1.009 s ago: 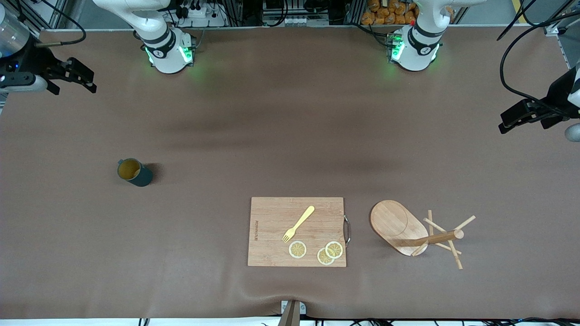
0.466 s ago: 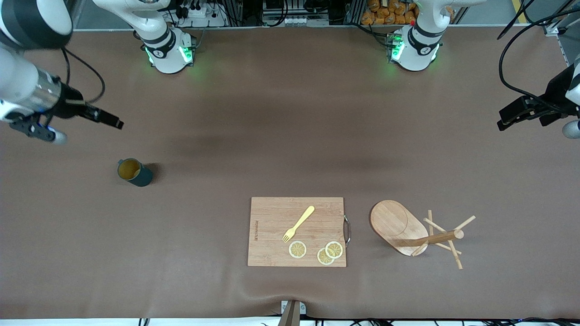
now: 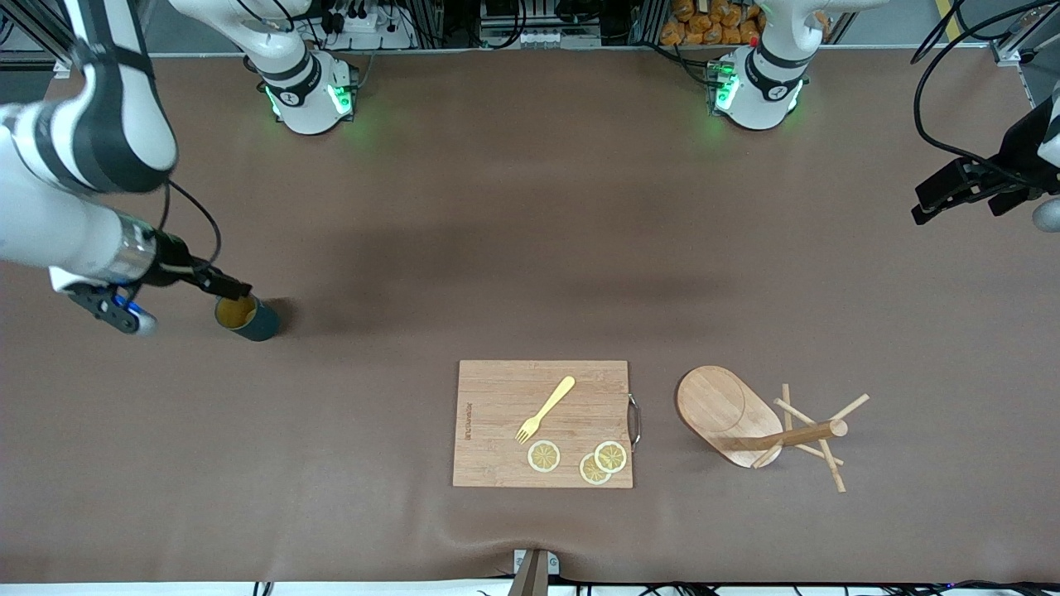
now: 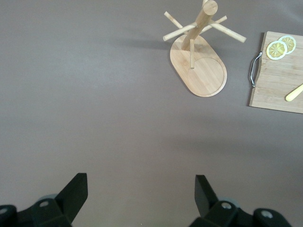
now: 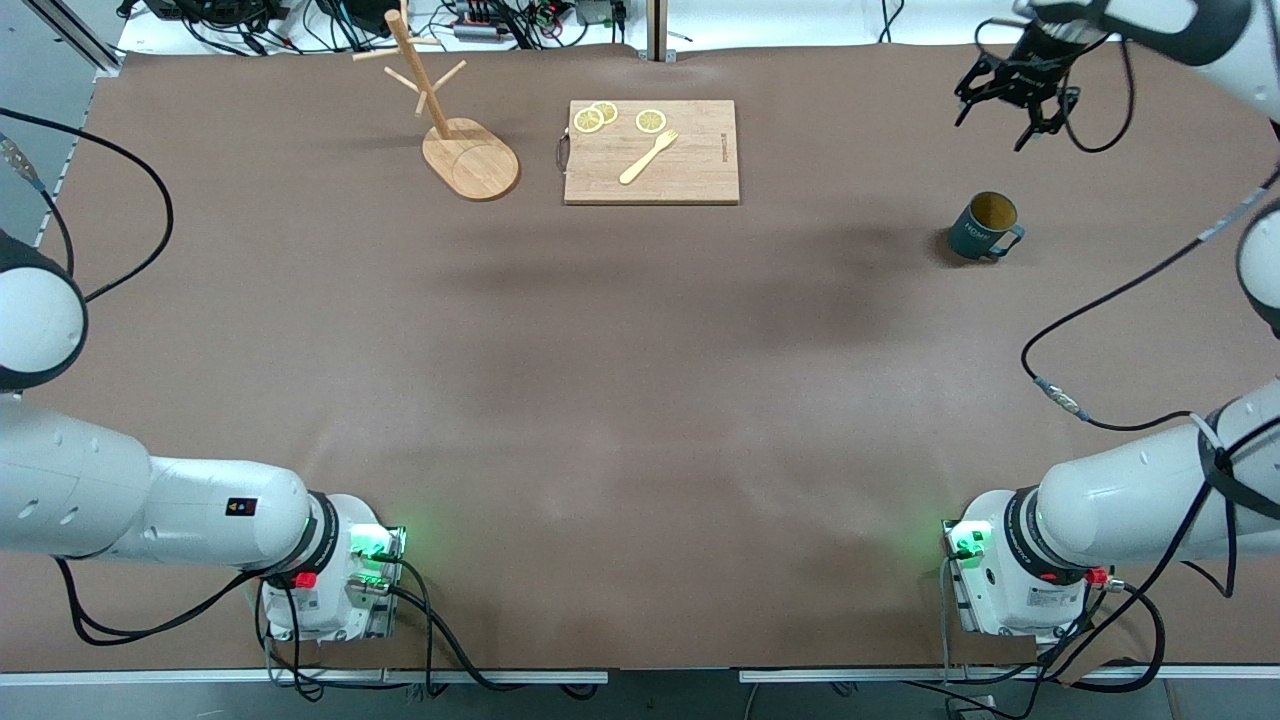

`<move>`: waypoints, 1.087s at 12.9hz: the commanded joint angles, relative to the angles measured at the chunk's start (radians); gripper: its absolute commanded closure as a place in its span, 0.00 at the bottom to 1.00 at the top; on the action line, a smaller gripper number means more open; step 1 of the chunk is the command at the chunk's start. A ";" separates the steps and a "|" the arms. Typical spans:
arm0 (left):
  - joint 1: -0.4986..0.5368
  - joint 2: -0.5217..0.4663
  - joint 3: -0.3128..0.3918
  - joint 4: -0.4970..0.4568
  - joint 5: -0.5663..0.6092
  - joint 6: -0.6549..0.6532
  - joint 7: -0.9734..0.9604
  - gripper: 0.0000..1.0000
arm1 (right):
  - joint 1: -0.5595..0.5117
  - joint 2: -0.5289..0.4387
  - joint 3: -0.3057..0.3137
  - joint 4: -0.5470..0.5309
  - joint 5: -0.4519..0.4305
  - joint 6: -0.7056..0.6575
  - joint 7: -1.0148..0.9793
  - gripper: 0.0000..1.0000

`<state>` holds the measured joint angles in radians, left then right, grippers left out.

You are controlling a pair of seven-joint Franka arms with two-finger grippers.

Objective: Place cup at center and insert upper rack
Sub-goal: 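Grasp the teal mug rim with the right gripper and lift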

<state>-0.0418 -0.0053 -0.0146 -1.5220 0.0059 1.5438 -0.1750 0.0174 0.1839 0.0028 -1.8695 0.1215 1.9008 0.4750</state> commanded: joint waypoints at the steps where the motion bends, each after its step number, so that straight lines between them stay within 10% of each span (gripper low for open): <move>1: 0.019 -0.031 -0.010 -0.046 0.003 0.028 0.009 0.00 | 0.004 0.107 -0.001 0.029 -0.049 0.070 0.037 0.00; 14: 0.016 -0.038 -0.010 -0.063 0.003 0.059 0.009 0.00 | -0.051 0.233 -0.007 -0.086 -0.108 0.276 0.028 0.11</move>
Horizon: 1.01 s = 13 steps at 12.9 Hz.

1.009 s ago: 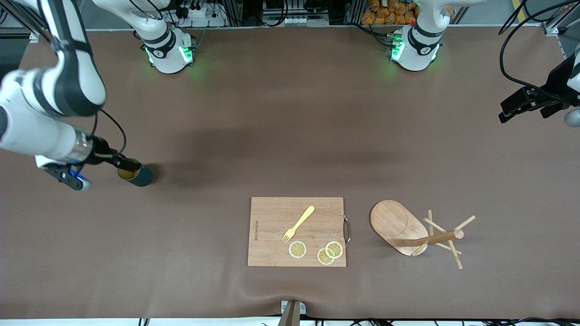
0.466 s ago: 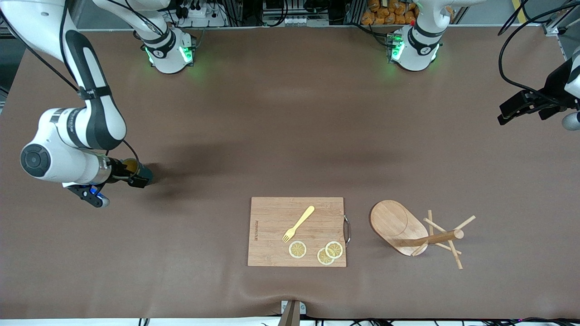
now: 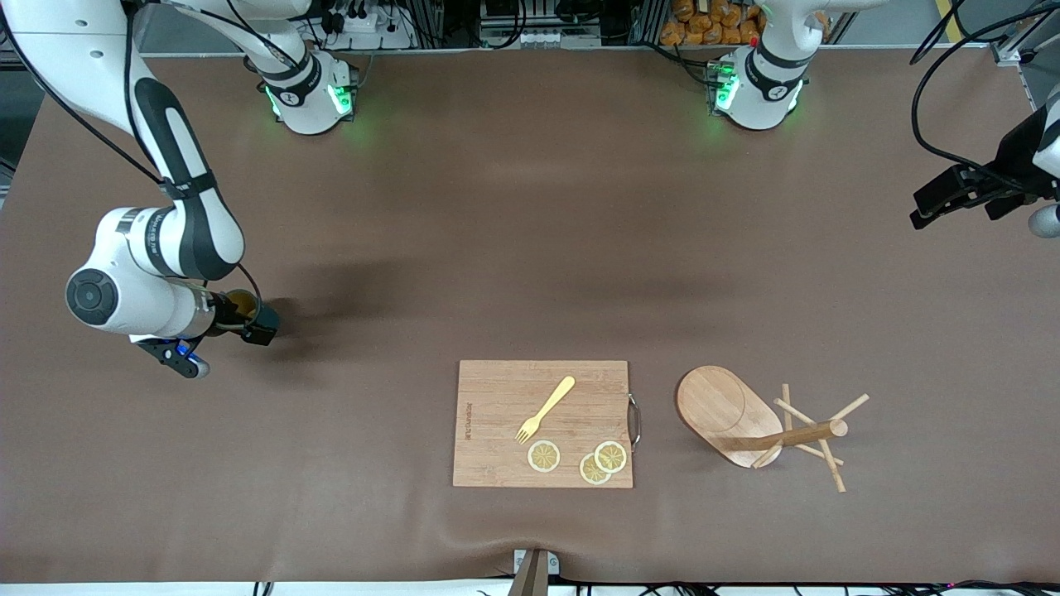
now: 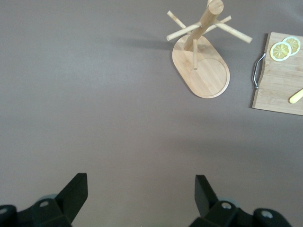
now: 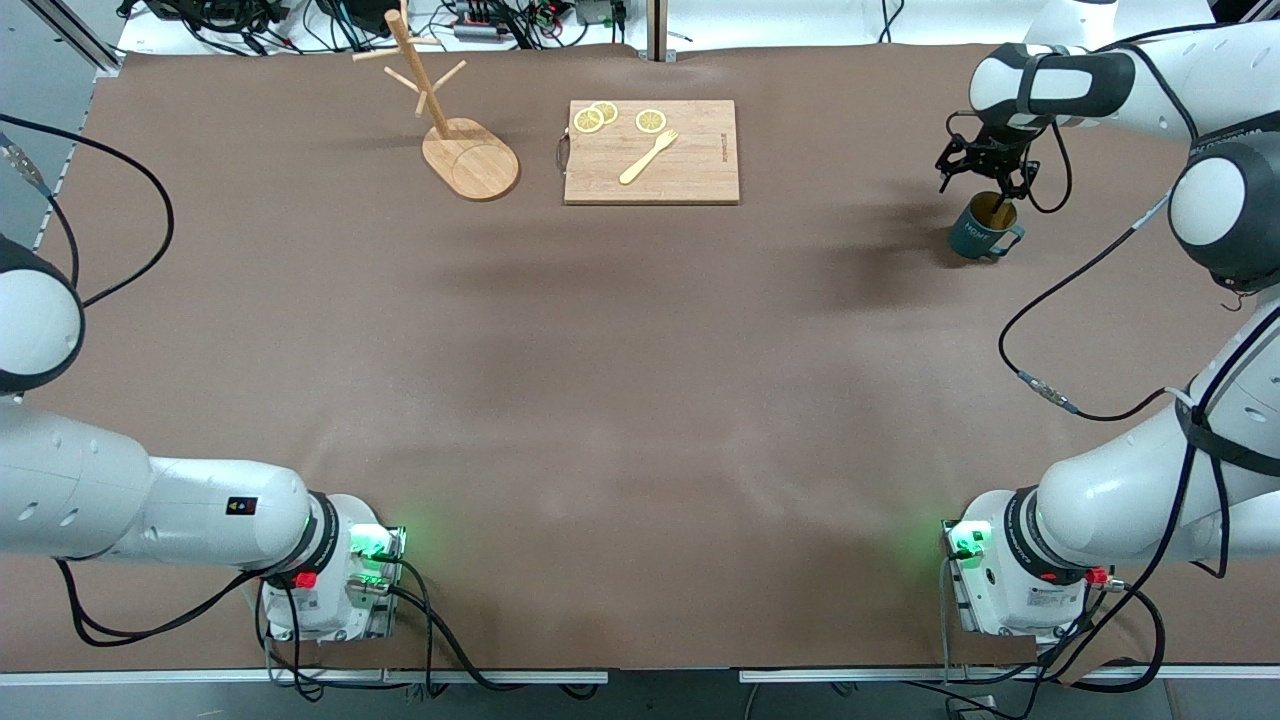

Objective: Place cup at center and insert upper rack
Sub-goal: 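Grasp the teal mug rim with the right gripper and lift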

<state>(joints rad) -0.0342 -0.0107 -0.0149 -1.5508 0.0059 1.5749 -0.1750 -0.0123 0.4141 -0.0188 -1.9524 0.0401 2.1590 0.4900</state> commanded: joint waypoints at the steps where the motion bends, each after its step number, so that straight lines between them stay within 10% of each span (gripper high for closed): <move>1: 0.008 -0.032 -0.011 -0.034 0.003 0.033 0.009 0.00 | -0.021 0.009 0.014 -0.003 -0.026 0.024 0.012 0.25; 7: 0.008 -0.032 -0.011 -0.035 0.003 0.042 0.008 0.00 | -0.024 0.008 0.016 -0.019 -0.026 0.051 0.007 0.98; 13: 0.007 -0.034 -0.013 -0.038 -0.001 0.040 0.008 0.00 | 0.037 -0.060 0.020 -0.002 -0.026 -0.033 0.021 1.00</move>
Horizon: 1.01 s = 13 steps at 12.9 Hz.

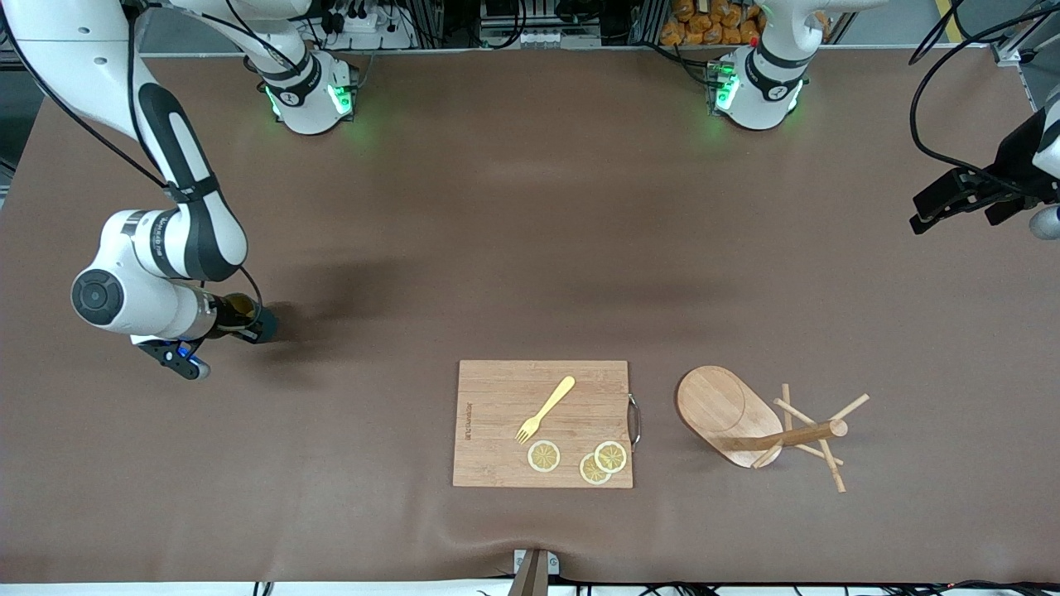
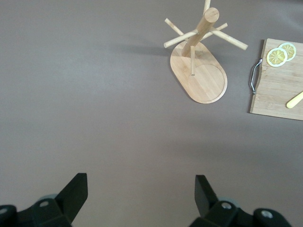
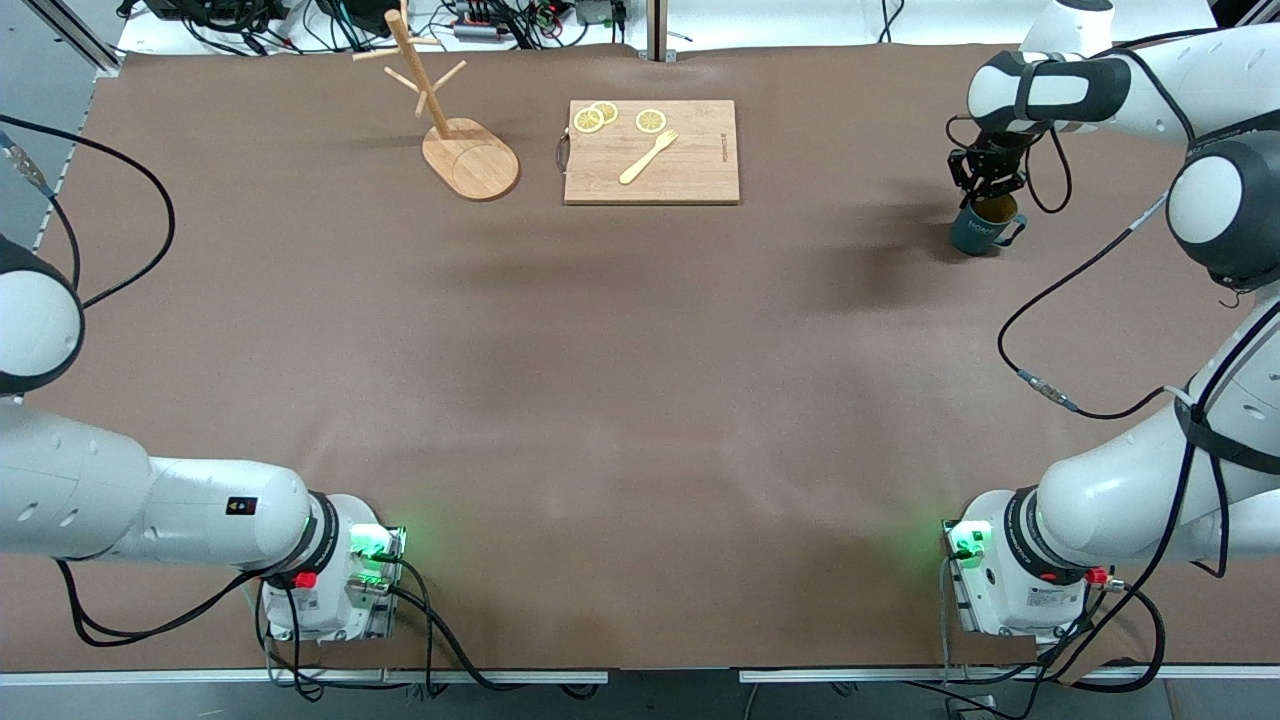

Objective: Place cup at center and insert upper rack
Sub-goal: 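Grasp the teal mug rim with the right gripper and lift, then carry the teal mug with the right gripper to the table center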

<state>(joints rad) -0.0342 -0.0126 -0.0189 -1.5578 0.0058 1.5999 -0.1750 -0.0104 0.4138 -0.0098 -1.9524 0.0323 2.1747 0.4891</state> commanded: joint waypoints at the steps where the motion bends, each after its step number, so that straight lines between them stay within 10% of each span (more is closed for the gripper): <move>1: 0.005 -0.032 -0.009 -0.031 -0.001 0.015 0.008 0.00 | 0.065 -0.090 0.011 0.003 -0.019 -0.068 0.025 1.00; 13: -0.003 -0.033 -0.019 -0.031 -0.001 0.015 0.011 0.00 | 0.697 -0.147 0.014 0.167 0.122 -0.178 0.686 1.00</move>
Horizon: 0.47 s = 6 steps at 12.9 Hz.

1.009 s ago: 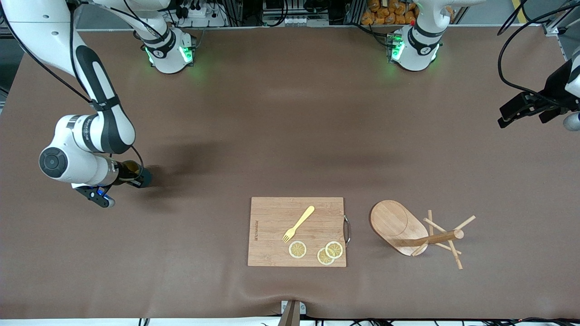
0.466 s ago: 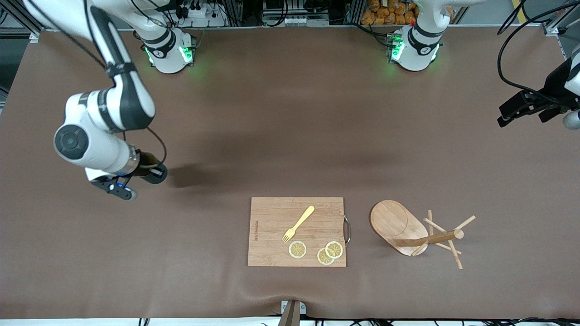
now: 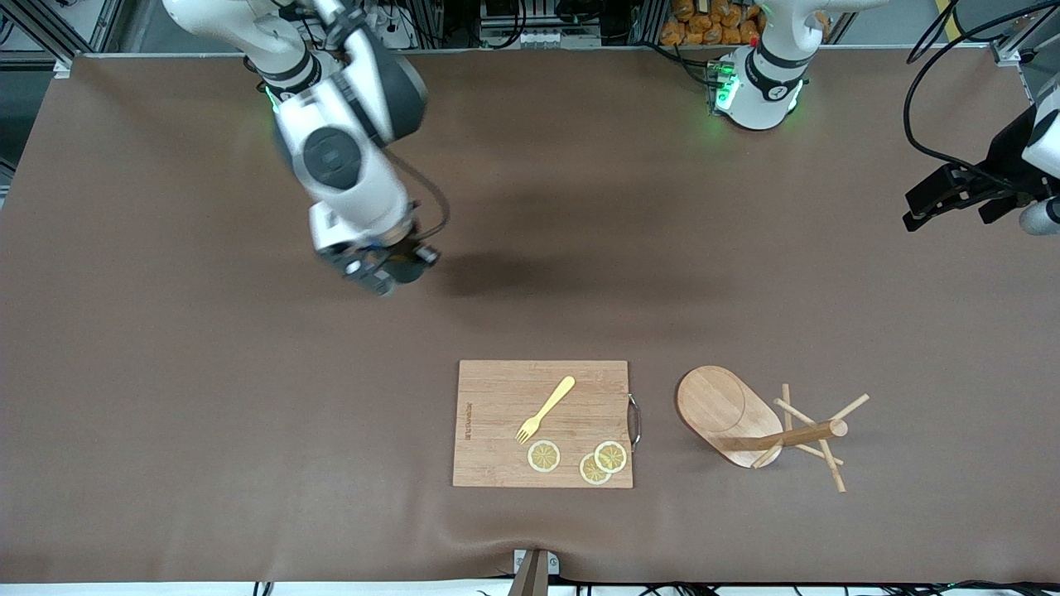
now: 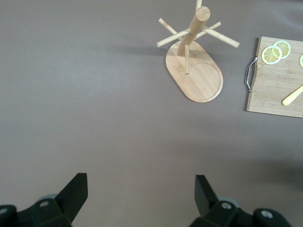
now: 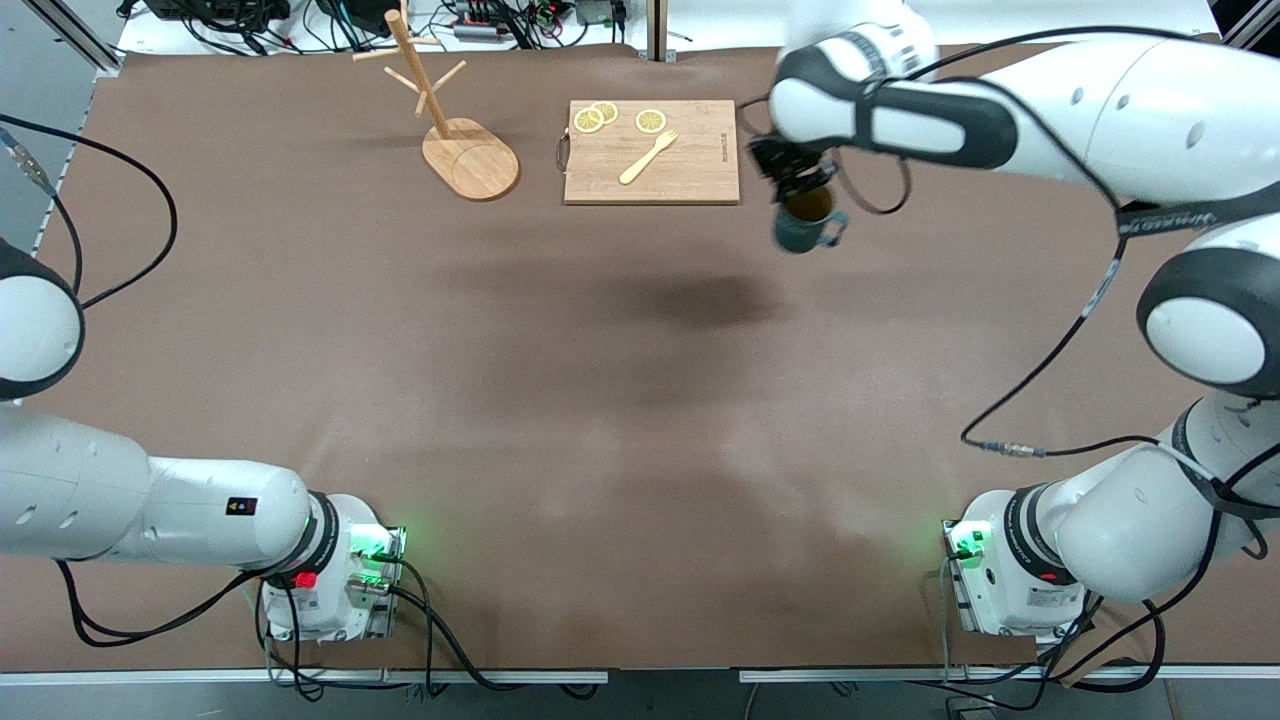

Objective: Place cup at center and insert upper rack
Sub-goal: 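Carry the teal mug with the right gripper to the table center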

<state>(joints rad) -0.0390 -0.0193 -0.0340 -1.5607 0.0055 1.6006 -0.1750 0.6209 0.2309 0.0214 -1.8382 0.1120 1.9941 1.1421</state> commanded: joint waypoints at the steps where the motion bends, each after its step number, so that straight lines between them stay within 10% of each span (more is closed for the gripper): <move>1: 0.002 -0.027 -0.006 -0.029 -0.001 0.013 0.011 0.00 | 0.100 0.066 -0.017 0.078 0.079 0.006 0.037 1.00; 6: 0.002 -0.025 -0.007 -0.033 0.001 0.013 0.011 0.00 | 0.235 0.237 -0.018 0.212 0.109 0.045 0.131 1.00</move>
<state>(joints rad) -0.0392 -0.0193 -0.0372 -1.5643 0.0055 1.6006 -0.1750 0.8189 0.3792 0.0194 -1.7168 0.1984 2.0480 1.2557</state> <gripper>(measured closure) 0.000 0.956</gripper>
